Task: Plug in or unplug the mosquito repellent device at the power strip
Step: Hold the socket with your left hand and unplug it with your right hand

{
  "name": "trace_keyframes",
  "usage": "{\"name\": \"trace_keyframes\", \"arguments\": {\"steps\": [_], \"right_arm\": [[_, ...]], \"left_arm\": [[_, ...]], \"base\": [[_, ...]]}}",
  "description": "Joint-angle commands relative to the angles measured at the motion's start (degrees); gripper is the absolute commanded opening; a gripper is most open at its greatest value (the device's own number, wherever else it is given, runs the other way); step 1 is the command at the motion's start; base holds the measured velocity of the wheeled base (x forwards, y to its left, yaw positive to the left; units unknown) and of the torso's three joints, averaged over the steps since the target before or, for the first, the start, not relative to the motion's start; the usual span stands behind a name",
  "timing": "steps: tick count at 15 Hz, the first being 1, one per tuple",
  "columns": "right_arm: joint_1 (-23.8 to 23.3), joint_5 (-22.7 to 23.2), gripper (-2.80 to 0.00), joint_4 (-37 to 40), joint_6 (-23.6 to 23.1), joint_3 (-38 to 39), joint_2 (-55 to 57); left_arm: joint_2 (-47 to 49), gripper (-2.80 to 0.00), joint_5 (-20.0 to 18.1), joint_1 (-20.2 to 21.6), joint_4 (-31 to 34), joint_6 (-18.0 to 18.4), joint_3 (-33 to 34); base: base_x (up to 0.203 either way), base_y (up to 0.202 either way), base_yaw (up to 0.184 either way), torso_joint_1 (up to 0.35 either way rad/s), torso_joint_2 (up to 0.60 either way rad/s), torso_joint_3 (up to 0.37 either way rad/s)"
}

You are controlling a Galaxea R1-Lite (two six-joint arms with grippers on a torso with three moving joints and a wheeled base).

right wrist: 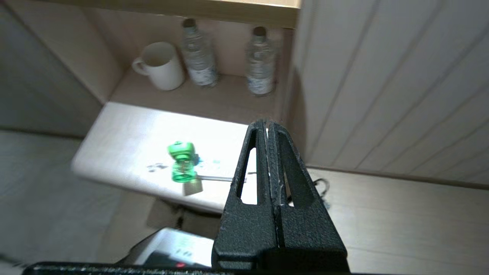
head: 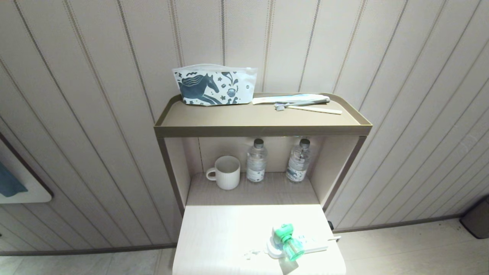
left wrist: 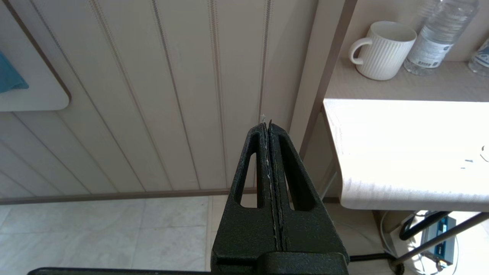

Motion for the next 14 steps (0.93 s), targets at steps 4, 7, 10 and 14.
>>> {"name": "trace_keyframes", "arguments": {"steps": [4, 7, 10, 14], "right_arm": [[19.6, -1.7, -2.80, 16.0, 3.5, -19.5, 27.2], [29.1, -8.2, -2.80, 21.4, 5.6, -22.5, 37.4], [32.4, -10.0, -2.80, 22.4, 4.9, -22.3, 45.0], [32.6, -10.7, -2.80, 22.1, -0.3, -22.9, 53.8]], "left_arm": [[0.0, -2.80, 0.0, 0.0, 0.1, 0.0, 0.0], [0.0, -2.80, 0.0, 0.0, 0.0, 0.0, 0.0], [0.0, -2.80, 0.0, 0.1, 0.1, 0.0, 0.0], [0.0, -2.80, 0.0, 0.1, 0.1, 0.0, 0.0]], "base": [[0.000, 0.000, 0.000, 0.000, 0.00, 0.000], [0.000, 0.000, 0.000, 0.000, 0.00, 0.000], [0.000, 0.000, 0.000, 0.000, 0.00, 0.000], [0.000, 0.000, 0.000, 0.000, 0.00, 0.000]]}}
